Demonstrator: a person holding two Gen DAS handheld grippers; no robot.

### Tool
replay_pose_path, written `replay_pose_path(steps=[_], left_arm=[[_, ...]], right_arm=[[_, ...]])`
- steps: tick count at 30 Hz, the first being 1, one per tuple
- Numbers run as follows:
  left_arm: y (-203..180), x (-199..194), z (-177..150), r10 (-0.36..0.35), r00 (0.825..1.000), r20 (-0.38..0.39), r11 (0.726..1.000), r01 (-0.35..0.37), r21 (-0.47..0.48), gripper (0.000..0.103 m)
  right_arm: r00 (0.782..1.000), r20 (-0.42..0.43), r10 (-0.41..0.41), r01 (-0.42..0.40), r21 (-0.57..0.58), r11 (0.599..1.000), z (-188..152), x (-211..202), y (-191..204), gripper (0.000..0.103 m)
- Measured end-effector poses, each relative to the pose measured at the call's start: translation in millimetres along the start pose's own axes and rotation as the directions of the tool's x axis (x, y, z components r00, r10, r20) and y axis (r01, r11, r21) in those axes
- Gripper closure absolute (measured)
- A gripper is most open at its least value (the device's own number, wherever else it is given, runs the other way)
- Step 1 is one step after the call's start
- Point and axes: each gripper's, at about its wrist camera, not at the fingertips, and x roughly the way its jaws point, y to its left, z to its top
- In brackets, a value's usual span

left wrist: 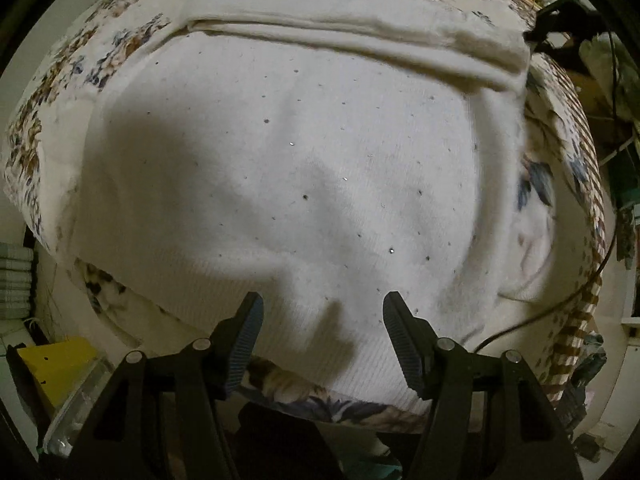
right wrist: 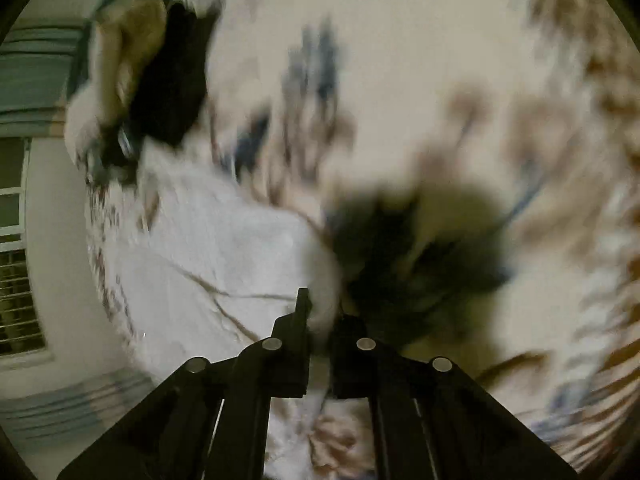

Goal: Fold small clothes

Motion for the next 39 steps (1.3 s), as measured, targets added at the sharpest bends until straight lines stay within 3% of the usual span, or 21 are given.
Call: replay_pose_path(steps=[1,3,7,10,11,12,16,20,22,23,24,26,29,31,32,33,34,39], left_arm=[[-4,3,-2,-0.011,1.000,-0.005,1.000,0.011,0.001,0.043],[-14,7,-4,-0.031,0.999,-0.014,0.999,0.031,0.011,0.043],[-45,9,-9,-0.058,0.998,-0.013,0.995,0.059,0.076,0.043],[-66,10,-18,-0.062,0.998,-0.017,0.988,0.063,0.138,0.043],[-74,13,-20,-0.067,0.997,-0.026,0.985,0.070,0.157,0.043],[-78,15,-22,-0.073,0.997,-0.035,0.982,0.078,0.170,0.043],[-103,38,-31,-0.090,0.993,-0.083,0.971,0.106,0.215,0.043],[-126,74,-33,-0.046,0.993,-0.113,0.963,0.074,0.260,0.043],[-132,82,-30,-0.019,0.997,-0.077,0.960,0.040,0.277,0.045],[-134,79,-28,-0.017,0.999,-0.039,0.958,0.027,0.284,0.052],[-135,77,-27,-0.002,1.000,-0.013,0.957,0.006,0.289,0.073],[-137,72,-24,0.021,1.000,0.014,0.958,-0.024,0.287,0.094],[-126,58,-24,-0.010,0.999,0.035,0.967,0.000,0.256,0.096],[-115,44,-26,-0.027,0.999,0.046,0.970,0.015,0.243,0.096],[-112,35,-26,-0.033,0.998,0.055,0.972,0.020,0.232,0.096],[-108,26,-25,-0.046,0.997,0.063,0.975,0.031,0.222,0.096],[-103,13,-23,-0.059,0.996,0.072,0.977,0.043,0.208,0.096],[-62,-43,-4,-0.133,0.983,0.123,0.986,0.119,0.117,0.096]], right_arm=[[0.999,0.044,-0.018,0.017,0.010,1.000,12,-16,-6,0.097],[0.998,0.052,-0.042,0.040,0.046,0.998,30,-26,-18,0.097],[0.995,-0.031,-0.093,0.093,0.016,0.996,45,-5,-19,0.095],[0.991,-0.103,-0.091,0.091,-0.003,0.996,44,-3,-20,0.072],[0.992,-0.103,-0.071,0.072,0.004,0.997,41,-10,-25,0.057],[0.992,-0.107,-0.061,0.062,0.005,0.998,38,-18,-30,0.049],[0.983,-0.180,-0.046,0.045,-0.010,0.999,8,-51,-57,0.045],[0.971,-0.241,-0.004,0.006,0.009,1.000,-18,-62,-80,0.041],[0.970,-0.236,0.051,-0.044,0.037,0.998,-21,-56,-86,0.041],[0.970,-0.229,0.082,-0.072,0.053,0.996,-20,-51,-86,0.041],[0.968,-0.221,0.117,-0.104,0.071,0.992,-18,-44,-86,0.041],[0.959,-0.208,0.192,-0.174,0.105,0.979,-14,-28,-80,0.041],[0.948,-0.191,0.253,-0.230,0.135,0.964,-2,4,-70,0.041],[0.952,-0.188,0.243,-0.211,0.173,0.962,2,22,-68,0.041],[0.952,-0.176,0.250,-0.216,0.193,0.957,2,27,-67,0.048],[0.957,-0.160,0.242,-0.211,0.189,0.959,3,28,-62,0.084],[0.964,-0.158,0.212,-0.185,0.171,0.968,2,27,-54,0.091],[0.983,-0.103,0.149,-0.138,0.108,0.984,-1,-13,-6,0.092]])
